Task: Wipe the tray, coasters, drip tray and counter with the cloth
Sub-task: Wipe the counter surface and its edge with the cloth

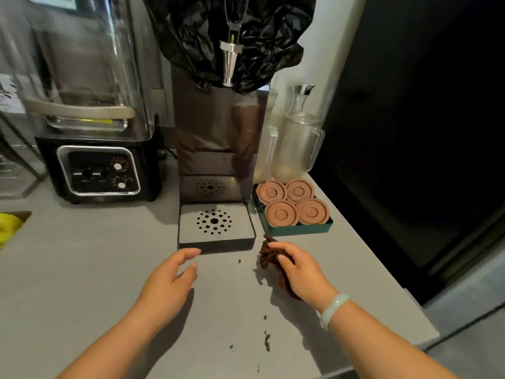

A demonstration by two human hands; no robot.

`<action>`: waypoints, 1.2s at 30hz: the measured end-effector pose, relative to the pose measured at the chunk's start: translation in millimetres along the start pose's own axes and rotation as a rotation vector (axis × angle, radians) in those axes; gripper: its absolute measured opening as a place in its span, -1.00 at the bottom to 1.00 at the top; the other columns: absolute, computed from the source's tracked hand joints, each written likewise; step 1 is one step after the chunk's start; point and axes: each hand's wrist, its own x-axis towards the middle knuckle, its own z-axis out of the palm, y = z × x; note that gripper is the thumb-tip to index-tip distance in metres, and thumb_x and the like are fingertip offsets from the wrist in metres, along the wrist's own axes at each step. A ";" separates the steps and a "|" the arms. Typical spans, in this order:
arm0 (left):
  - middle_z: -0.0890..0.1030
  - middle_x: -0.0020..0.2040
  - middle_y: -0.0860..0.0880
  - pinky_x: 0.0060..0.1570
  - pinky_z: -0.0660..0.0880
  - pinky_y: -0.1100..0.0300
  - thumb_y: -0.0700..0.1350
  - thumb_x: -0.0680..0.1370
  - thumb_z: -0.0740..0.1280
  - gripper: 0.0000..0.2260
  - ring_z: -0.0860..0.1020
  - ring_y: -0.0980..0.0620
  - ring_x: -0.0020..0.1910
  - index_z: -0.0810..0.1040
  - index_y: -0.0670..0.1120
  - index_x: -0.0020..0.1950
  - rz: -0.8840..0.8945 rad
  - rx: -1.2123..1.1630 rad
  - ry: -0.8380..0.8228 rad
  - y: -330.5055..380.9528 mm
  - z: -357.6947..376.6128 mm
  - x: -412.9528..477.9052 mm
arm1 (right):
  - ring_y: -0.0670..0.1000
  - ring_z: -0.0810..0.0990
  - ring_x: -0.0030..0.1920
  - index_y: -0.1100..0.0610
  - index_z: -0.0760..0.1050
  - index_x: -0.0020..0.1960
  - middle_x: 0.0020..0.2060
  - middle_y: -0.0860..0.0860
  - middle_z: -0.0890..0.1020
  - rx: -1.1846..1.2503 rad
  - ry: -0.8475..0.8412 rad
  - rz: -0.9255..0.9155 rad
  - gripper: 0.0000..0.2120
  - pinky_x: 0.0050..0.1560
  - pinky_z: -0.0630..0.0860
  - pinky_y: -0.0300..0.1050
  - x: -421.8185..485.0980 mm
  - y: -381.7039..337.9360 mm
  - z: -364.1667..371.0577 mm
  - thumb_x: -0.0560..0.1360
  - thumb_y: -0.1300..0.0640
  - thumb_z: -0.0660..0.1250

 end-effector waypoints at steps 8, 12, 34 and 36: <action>0.62 0.14 0.07 0.26 0.41 0.07 -0.16 0.61 0.24 -0.74 0.57 0.06 0.18 0.50 0.25 0.04 -0.127 -0.041 0.342 -17.6 50.0 -20.8 | 0.03 0.43 0.26 0.06 0.48 0.27 0.23 0.05 0.53 -0.223 -0.342 -0.283 -0.70 0.29 0.26 -0.27 53.5 19.1 40.6 0.58 0.23 0.16; 0.61 0.09 0.14 0.20 0.41 0.13 -0.15 0.62 0.19 -0.77 0.57 0.10 0.16 0.53 0.15 0.12 -0.175 -0.051 0.439 -24.7 65.4 -40.7 | 0.03 0.35 0.26 0.06 0.47 0.25 0.23 0.05 0.53 -0.259 -0.494 -0.398 -0.70 0.29 0.26 -0.17 45.0 13.4 47.3 0.58 0.23 0.12; 0.60 0.10 0.17 0.17 0.42 0.15 -0.14 0.63 0.18 -0.78 0.59 0.12 0.13 0.52 0.16 0.08 -0.143 -0.058 0.278 -8.1 60.7 -38.5 | 0.03 0.35 0.40 0.06 0.39 0.37 0.41 0.02 0.38 -0.487 -0.013 -0.041 -0.61 0.35 0.19 -0.18 -14.8 132.8 -95.0 0.55 0.13 0.26; 0.61 0.10 0.12 0.19 0.41 0.15 -0.14 0.63 0.18 -0.80 0.58 0.10 0.14 0.51 0.13 0.11 -0.130 -0.028 0.267 -8.4 61.0 -40.1 | -0.03 0.33 0.41 0.03 0.41 0.36 0.42 -0.05 0.35 -0.464 -0.072 -0.134 -0.62 0.37 0.18 -0.23 -18.5 113.7 -70.5 0.55 0.13 0.27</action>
